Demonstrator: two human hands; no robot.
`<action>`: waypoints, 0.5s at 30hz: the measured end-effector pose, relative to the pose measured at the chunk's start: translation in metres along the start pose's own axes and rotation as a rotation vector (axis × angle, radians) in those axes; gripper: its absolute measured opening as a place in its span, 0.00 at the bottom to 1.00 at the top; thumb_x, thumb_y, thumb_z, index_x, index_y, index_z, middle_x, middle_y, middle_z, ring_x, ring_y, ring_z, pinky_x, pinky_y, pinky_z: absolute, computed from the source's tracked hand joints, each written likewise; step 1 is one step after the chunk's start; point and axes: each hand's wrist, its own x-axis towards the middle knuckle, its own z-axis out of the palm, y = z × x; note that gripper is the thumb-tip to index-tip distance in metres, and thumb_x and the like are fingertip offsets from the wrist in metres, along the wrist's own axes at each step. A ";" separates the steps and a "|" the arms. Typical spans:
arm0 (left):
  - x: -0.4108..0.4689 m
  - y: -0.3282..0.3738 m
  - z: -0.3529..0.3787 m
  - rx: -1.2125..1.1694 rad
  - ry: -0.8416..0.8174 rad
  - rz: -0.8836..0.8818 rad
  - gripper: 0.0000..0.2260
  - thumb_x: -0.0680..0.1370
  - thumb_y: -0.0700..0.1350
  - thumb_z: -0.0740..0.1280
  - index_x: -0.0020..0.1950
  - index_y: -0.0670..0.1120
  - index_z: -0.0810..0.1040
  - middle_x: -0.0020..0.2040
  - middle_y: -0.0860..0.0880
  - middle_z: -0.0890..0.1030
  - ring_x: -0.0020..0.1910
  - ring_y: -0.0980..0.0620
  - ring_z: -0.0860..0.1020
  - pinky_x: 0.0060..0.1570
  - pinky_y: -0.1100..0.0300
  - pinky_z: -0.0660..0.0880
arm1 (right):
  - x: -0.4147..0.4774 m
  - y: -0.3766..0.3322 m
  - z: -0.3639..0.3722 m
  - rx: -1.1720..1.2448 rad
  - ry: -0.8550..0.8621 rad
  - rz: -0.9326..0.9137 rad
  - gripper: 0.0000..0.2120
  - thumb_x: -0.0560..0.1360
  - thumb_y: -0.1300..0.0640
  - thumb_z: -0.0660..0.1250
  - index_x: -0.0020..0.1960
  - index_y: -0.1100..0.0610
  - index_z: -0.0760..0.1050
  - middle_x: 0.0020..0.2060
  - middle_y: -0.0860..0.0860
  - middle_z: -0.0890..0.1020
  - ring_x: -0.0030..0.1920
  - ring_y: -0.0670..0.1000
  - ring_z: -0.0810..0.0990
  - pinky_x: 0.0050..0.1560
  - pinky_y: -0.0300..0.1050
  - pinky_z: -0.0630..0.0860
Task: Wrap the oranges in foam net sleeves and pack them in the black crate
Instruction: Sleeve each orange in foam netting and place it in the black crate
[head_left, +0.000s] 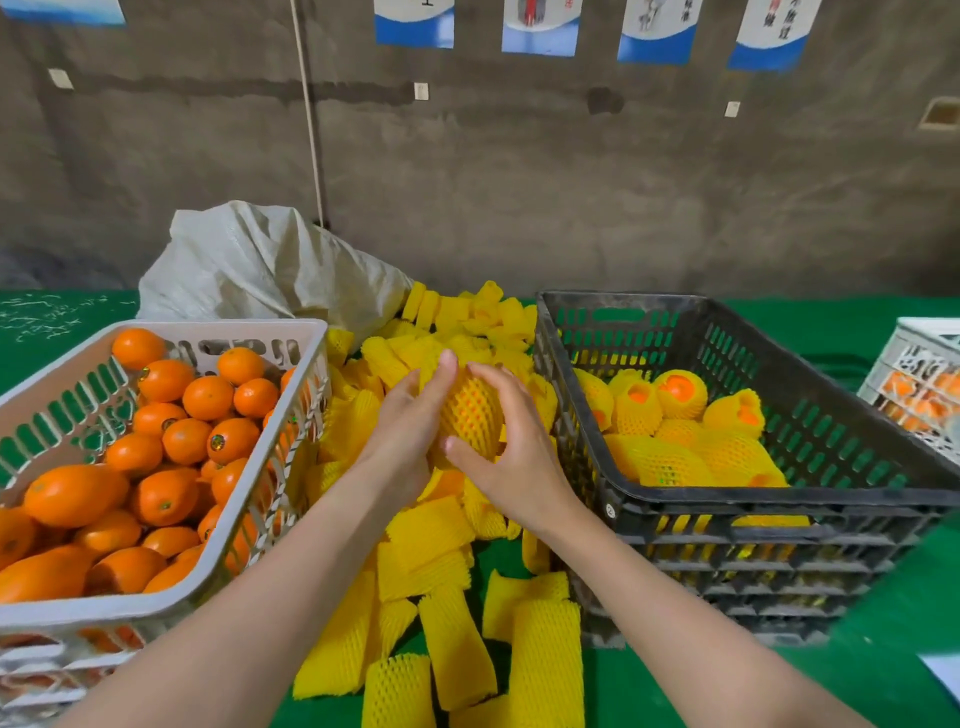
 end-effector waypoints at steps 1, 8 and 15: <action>0.001 0.002 0.010 -0.007 -0.023 0.002 0.24 0.77 0.57 0.62 0.66 0.42 0.72 0.60 0.43 0.80 0.56 0.47 0.80 0.58 0.50 0.76 | 0.004 0.000 -0.007 0.028 0.024 0.013 0.30 0.71 0.55 0.72 0.69 0.48 0.63 0.68 0.46 0.67 0.70 0.46 0.63 0.67 0.42 0.67; 0.023 -0.006 0.095 -0.115 -0.118 0.052 0.15 0.83 0.50 0.54 0.59 0.43 0.75 0.55 0.45 0.80 0.47 0.53 0.81 0.46 0.59 0.79 | 0.033 0.020 -0.088 -0.026 0.322 -0.024 0.28 0.62 0.60 0.76 0.58 0.52 0.69 0.50 0.36 0.72 0.50 0.35 0.71 0.49 0.22 0.64; 0.064 -0.061 0.157 1.259 -0.220 0.506 0.18 0.77 0.37 0.61 0.67 0.40 0.66 0.60 0.37 0.76 0.59 0.38 0.74 0.53 0.51 0.69 | 0.091 0.089 -0.176 -0.456 0.336 0.351 0.27 0.63 0.55 0.75 0.59 0.48 0.70 0.52 0.51 0.76 0.55 0.55 0.74 0.51 0.44 0.68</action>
